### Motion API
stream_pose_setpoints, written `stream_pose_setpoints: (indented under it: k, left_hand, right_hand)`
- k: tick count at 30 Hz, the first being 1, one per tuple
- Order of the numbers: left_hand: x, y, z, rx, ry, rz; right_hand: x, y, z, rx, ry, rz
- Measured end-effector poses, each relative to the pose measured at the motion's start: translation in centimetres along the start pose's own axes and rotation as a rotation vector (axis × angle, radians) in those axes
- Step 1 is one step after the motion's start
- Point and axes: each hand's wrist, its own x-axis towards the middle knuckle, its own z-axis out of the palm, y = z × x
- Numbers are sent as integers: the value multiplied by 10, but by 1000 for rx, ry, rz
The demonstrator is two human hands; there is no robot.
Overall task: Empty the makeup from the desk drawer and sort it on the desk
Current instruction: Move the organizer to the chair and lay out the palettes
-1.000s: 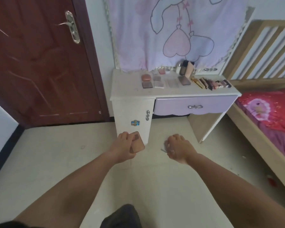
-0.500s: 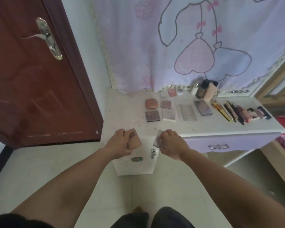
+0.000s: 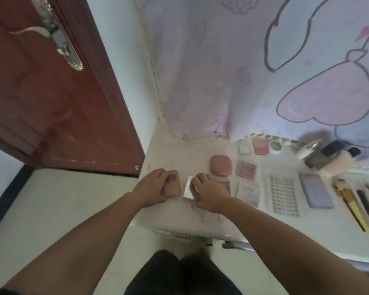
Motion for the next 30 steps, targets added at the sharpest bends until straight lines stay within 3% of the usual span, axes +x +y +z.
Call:
stream_pose_setpoints:
  k: [6, 12, 18, 20, 23, 25, 28, 30]
  left_hand:
    - [19, -20, -2, -16, -82, 49]
    - [28, -46, -3, -99, -156, 136]
    - [28, -62, -2, -541, 2, -99]
    - [29, -63, -5, -715, -24, -230]
    - [32, -70, -10, -1106, -135, -393]
    - [34, -76, -19, -1359, -198, -463]
    - [35, -80, -36, -1728, -437, -470]
    - [39, -78, -46, -1902, -574, -404]
  right_hand:
    - [29, -3, 4, -79, -26, -79]
    - [39, -23, -3, -112, -72, 43]
    - [71, -68, -1, -80, -75, -9]
    - [77, -73, 2, -76, -87, 16]
    - [82, -76, -1, -44, -62, 30]
    - [81, -81, -10, 108, -21, 90]
    - [82, -90, -36, 365, 135, 193]
    - [86, -93, -53, 412, 214, 220]
